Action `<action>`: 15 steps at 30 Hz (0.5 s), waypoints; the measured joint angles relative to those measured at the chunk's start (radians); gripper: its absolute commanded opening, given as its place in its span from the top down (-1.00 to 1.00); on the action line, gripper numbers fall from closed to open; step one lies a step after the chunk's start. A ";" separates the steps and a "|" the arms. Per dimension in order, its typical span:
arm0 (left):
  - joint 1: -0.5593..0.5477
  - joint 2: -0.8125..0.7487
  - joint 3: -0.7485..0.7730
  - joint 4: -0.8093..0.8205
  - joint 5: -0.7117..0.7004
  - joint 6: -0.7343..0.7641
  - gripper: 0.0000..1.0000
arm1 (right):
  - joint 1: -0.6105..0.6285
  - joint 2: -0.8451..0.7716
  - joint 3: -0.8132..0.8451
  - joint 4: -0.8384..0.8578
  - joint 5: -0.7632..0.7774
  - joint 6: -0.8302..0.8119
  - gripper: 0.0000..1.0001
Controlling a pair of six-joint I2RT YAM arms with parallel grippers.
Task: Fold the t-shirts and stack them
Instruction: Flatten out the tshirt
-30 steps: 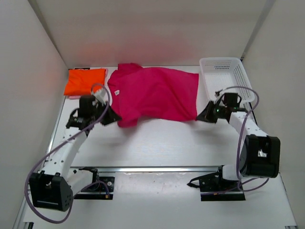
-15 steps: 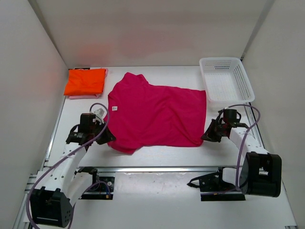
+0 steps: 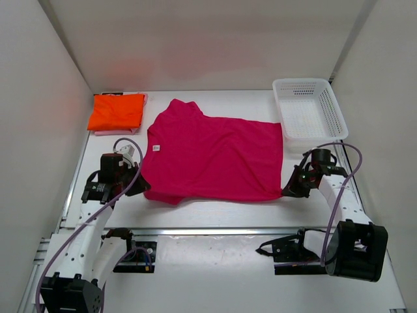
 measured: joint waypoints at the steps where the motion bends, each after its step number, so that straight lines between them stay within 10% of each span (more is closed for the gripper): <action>1: 0.000 0.000 0.001 -0.009 -0.001 0.001 1.00 | 0.011 -0.001 0.002 -0.013 -0.001 -0.002 1.00; 15: -0.048 -0.051 0.084 -0.113 -0.034 0.026 1.00 | 0.013 -0.089 0.040 -0.222 0.006 -0.034 1.00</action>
